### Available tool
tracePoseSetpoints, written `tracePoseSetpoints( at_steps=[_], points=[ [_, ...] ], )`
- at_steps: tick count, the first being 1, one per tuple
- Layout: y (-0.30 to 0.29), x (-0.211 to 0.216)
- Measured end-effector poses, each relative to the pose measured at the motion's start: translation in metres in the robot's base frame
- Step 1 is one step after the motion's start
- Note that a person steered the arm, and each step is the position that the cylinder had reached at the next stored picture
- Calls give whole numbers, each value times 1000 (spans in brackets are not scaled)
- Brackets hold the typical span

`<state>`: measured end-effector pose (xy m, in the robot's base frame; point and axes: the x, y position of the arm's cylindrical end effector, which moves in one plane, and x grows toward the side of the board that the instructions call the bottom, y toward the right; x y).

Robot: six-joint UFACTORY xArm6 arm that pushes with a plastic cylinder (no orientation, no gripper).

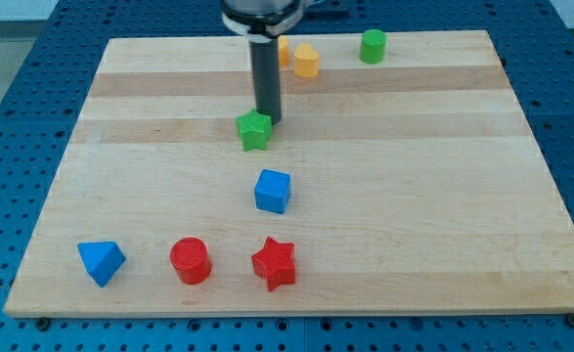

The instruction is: Move yellow hexagon closer to yellow heart

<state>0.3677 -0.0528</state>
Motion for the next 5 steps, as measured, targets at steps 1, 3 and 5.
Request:
tracePoseSetpoints(
  at_steps=[1,3,5],
  points=[
    [-22,0],
    [28,-28],
    [184,-68]
  ],
)
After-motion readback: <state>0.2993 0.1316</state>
